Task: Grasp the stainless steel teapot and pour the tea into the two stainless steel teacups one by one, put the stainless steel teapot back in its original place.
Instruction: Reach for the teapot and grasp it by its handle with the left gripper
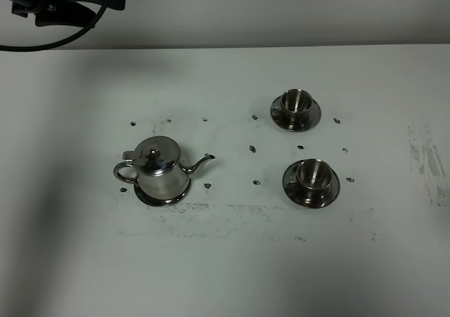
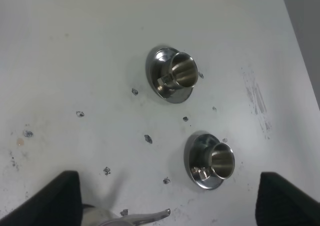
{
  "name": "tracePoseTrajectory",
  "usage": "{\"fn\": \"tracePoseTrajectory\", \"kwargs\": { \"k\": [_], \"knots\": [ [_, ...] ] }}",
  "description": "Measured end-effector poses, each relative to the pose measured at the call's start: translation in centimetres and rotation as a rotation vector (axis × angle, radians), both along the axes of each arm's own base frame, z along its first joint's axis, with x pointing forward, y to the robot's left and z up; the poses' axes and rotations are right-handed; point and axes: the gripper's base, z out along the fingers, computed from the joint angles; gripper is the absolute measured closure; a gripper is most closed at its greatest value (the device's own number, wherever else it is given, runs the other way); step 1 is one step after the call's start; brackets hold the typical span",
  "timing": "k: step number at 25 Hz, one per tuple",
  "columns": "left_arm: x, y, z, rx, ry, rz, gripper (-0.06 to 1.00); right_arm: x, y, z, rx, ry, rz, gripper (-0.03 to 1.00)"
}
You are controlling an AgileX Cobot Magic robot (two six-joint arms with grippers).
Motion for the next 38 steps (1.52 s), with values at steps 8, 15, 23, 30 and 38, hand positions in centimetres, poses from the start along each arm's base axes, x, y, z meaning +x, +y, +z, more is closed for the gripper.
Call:
{"fn": "tracePoseTrajectory", "kwargs": {
  "k": [8,15,23,30,38],
  "knots": [
    [0.0,0.0,0.0,0.001,0.0,0.0,0.26,-6.3,-0.1,-4.4,-0.003,-0.271,-0.007,0.37],
    [0.0,0.0,0.0,0.001,0.0,0.0,0.26,-8.2,-0.1,-5.1,-0.003,-0.361,-0.006,0.37],
    [0.0,0.0,0.0,0.001,0.0,0.0,0.26,-8.7,0.0,-5.5,-0.01,-0.318,0.005,0.37],
    [0.0,0.0,0.0,0.001,-0.001,-0.001,0.26,-9.9,0.0,-6.1,-0.018,-0.268,0.019,0.37],
    [0.0,0.0,0.0,0.001,-0.001,-0.001,0.26,-11.1,0.0,-6.4,-0.02,-0.3,0.022,0.37]
  ]
}}
